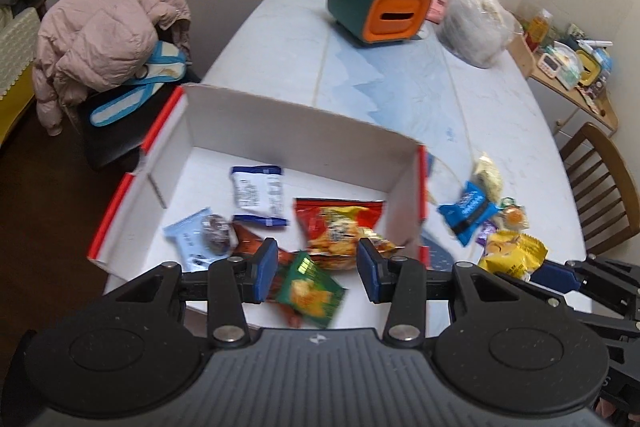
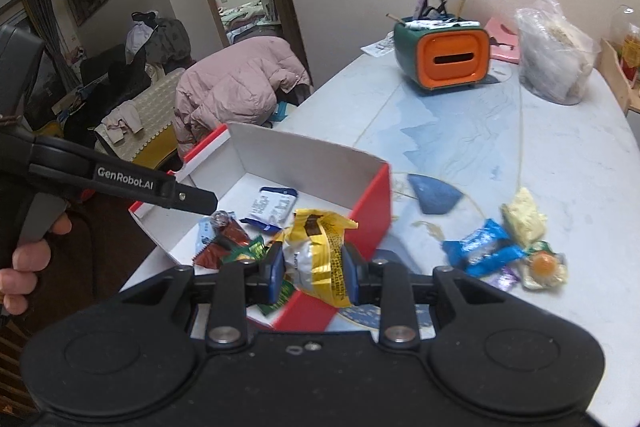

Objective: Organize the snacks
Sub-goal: 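Carry the green packet and yellow bag over the red box with both grippers, then open both grippers to drop the green packet and yellow bag in the box, then move both grippers back toward the remaining snack pile, then grasp the purple candy with the left gripper while the right grasps the clear yolk-cake packet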

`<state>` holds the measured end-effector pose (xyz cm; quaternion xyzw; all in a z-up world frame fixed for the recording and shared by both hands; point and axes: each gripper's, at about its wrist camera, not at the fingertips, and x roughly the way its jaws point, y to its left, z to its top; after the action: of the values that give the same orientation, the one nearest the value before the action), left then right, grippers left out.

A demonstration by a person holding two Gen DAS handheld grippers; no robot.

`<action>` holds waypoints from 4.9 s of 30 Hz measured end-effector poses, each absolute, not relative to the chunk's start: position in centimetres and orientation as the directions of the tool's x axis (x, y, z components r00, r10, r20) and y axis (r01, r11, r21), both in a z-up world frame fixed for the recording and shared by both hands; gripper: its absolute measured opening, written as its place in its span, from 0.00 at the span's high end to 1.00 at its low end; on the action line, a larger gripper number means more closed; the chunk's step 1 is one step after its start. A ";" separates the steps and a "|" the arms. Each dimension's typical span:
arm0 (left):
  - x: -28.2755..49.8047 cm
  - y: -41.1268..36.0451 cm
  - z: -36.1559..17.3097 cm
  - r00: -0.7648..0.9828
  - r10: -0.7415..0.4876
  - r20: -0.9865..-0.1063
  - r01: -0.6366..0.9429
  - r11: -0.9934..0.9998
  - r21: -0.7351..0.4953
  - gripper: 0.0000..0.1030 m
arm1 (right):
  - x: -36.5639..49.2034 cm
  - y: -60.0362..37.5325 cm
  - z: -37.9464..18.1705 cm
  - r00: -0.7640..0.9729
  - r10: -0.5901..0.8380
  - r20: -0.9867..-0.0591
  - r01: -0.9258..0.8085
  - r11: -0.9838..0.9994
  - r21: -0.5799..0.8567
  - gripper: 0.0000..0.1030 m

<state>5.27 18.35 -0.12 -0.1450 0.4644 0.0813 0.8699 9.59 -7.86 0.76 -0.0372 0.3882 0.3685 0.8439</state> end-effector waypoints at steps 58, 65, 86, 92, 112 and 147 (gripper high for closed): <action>4.3 12.6 -1.0 0.628 -0.093 -0.773 -0.034 0.989 -0.146 0.41 | 8.4 -10.6 -0.1 0.509 0.501 -0.700 -0.531 0.823 0.202 0.26; 5.7 8.3 -0.8 0.633 -0.145 -0.760 0.024 0.986 -0.168 0.36 | 8.6 -15.4 0.1 0.553 0.475 -0.684 -0.491 0.849 0.193 0.18; 11.4 -4.2 -5.8 0.658 -0.112 -0.745 0.016 0.991 -0.135 0.29 | 13.2 -28.3 -1.8 0.592 0.416 -0.690 -0.430 0.887 0.165 0.03; 13.5 -6.8 -8.2 0.655 -0.112 -0.748 0.036 0.992 -0.118 0.29 | 16.2 -30.6 -3.2 0.570 0.418 -0.708 -0.447 0.880 0.160 0.03; 19.7 -8.3 -14.3 0.576 -0.160 -0.802 0.104 0.987 -0.122 0.37 | 27.5 -27.1 -11.0 0.336 0.504 -0.796 -0.631 0.748 0.207 0.16; 20.8 -7.9 -15.7 0.551 -0.115 -0.826 0.059 0.993 -0.099 0.83 | 28.7 -24.4 -13.8 0.299 0.513 -0.805 -0.634 0.737 0.234 0.62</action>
<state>20.84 -7.91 -15.72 -0.0298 0.4711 -0.0495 0.8802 28.67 -24.40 -13.82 -0.0643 0.4723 0.3568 0.8034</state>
